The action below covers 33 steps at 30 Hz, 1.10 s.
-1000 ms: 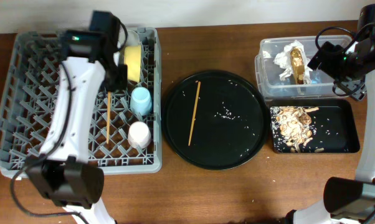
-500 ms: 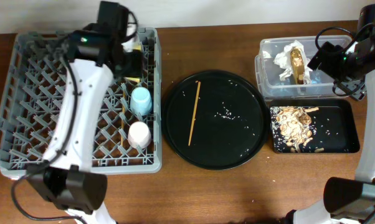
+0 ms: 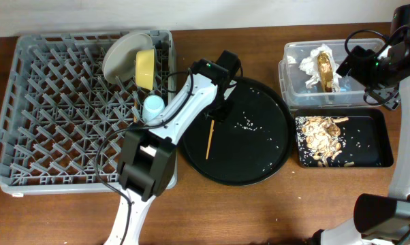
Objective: Sort waste into correct bins and load items into the dishwasher rack
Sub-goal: 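Grasp the remaining chopstick with the left gripper, then place the second chopstick into the dish rack with the left gripper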
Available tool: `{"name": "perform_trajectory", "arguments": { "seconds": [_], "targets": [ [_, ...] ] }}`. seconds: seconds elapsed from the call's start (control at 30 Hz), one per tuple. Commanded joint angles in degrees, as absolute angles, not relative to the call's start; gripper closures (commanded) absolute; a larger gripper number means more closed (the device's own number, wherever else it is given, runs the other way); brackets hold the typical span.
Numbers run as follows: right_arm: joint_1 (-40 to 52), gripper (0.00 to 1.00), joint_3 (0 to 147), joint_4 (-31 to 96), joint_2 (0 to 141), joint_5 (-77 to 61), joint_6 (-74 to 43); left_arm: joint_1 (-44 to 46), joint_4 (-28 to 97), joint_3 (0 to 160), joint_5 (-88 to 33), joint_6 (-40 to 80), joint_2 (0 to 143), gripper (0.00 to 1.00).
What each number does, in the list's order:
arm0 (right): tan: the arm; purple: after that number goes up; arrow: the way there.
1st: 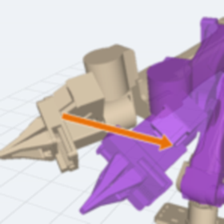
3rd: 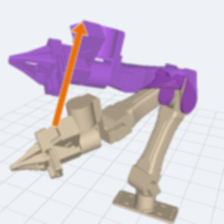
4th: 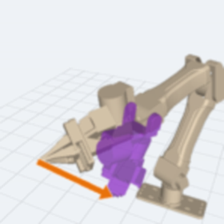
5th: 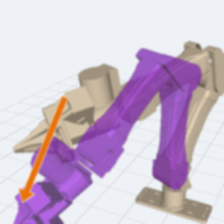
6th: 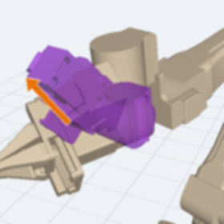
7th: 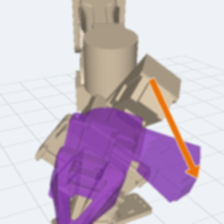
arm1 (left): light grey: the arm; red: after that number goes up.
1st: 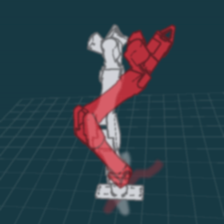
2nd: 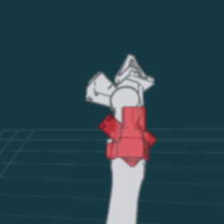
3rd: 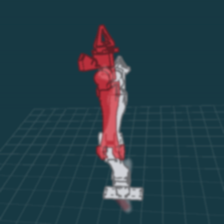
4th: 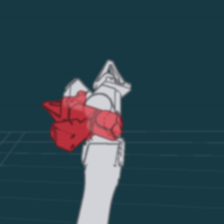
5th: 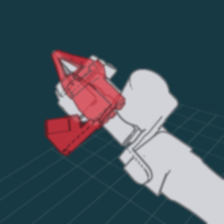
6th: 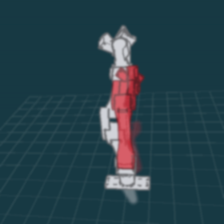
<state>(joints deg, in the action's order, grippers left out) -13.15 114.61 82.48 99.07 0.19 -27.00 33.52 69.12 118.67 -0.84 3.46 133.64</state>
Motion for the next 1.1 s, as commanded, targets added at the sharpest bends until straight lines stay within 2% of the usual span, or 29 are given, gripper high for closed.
{"name": "perform_trajectory", "arguments": {
  "seconds": [0.0, 0.27, 0.3, 0.37, 0.43, 0.53, 0.6, 0.77, 0.87, 1.0, 1.07],
  "targets": [
    [-13.2, 0.01, 114.7, 82.5, 99.2, 0.9, -27.3, 33.5, 68.7, 118.9, 2.3, 3.4, 136.1, 0.5],
    [-13.2, 0.02, 114.7, 82.5, 99.2, 0.9, -27.3, 33.5, 65.8, 118.9, 3.2, 0.1, 140.8, 0.52],
    [-13.2, 0.02, 114.7, 82.5, 99.2, 0.9, -27.3, 33.5, 65.6, 118.9, 3.2, 0.1, 140.8, 0.59],
    [-13.2, 0.02, 114.7, 82.5, 99.2, 0.9, -27.3, 33.5, 65.6, 118.9, 3.2, 0.1, 140.9, 0.83],
    [-13.2, 0.02, 114.7, 82.5, 99.2, 0.9, -27.3, 33.5, 65.6, 118.9, 3.2, 0.1, 140.9, 0.99],
    [-13.2, 0.02, 114.7, 82.5, 99.2, 0.9, -27.3, 33.4, 67.2, 120.7, 3.2, 0.1, 140.9, 1.0],
    [-13.2, 0.01, 114.7, 82.5, 99.2, 0.9, -27.3, 32.9, 73.1, 128.7, 3.2, 0.2, 140.9, 1.0],
    [-13.2, 0.02, 114.7, 82.5, 99.2, 0.9, -27.3, 28.8, 92.0, 163.5, 3.2, 0.6, 140.8, 0.99],
    [-13.2, 0.02, 114.7, 82.5, 99.2, 0.9, -27.3, 25.6, 96.7, 178.2, 1.8, 0.9, 139.5, 1.0],
    [-13.2, 0.02, 114.7, 82.5, 99.2, 0.9, -27.3, 22.8, 96.7, 175.7, 3.6, 1.5, 128.7, 1.0],
    [-13.2, 0.01, 114.7, 82.5, 99.2, 0.9, -27.3, 20.8, 96.7, 166.4, 6.7, 2.4, 119.6, 1.0]
  ]
}}
